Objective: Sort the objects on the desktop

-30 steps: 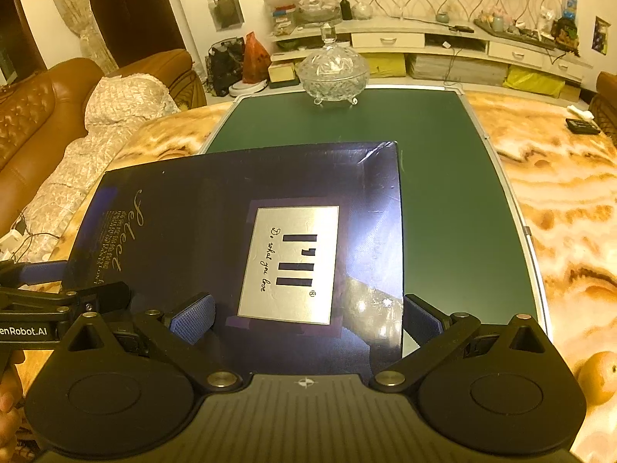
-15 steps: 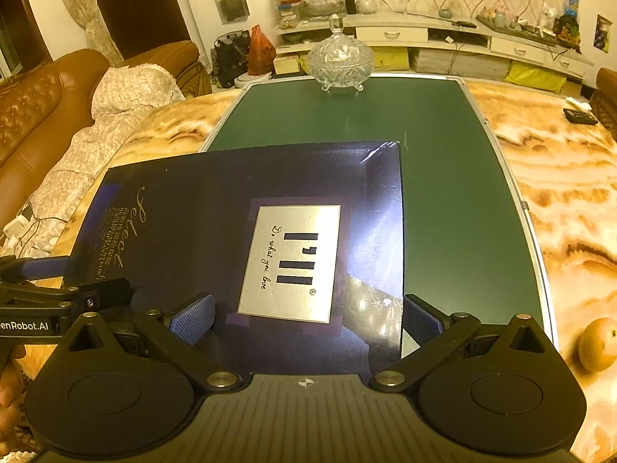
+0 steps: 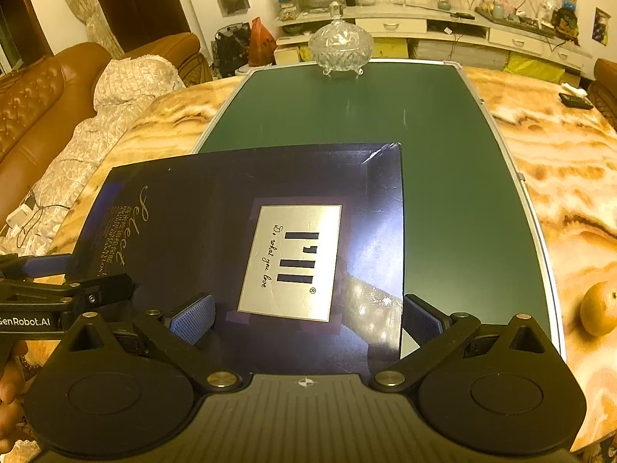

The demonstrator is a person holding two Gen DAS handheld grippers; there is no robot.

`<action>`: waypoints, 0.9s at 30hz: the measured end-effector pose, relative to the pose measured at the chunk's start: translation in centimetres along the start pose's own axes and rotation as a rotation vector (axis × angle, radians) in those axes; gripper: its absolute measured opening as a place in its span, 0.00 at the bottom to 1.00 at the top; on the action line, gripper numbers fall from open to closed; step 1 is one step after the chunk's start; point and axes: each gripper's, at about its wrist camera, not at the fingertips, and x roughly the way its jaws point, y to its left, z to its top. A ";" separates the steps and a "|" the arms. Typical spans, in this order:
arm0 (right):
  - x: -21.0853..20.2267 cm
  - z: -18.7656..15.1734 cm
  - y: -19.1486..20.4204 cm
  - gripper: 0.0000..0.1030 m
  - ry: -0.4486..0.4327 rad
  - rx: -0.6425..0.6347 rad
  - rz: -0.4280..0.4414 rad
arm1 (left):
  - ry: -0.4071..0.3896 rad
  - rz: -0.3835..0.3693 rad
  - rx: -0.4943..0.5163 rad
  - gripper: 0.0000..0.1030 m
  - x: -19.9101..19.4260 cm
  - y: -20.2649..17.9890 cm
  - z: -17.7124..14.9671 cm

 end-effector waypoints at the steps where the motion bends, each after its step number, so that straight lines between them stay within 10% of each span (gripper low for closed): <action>1: -0.1 -0.1 0.1 1.00 0.000 -0.001 0.000 | 0.000 0.000 0.001 1.00 -0.1 0.0 -0.1; 27: -0.6 -4.1 0.8 1.00 0.047 -0.011 0.004 | 0.037 0.005 0.009 1.00 -1.1 -0.1 -4.3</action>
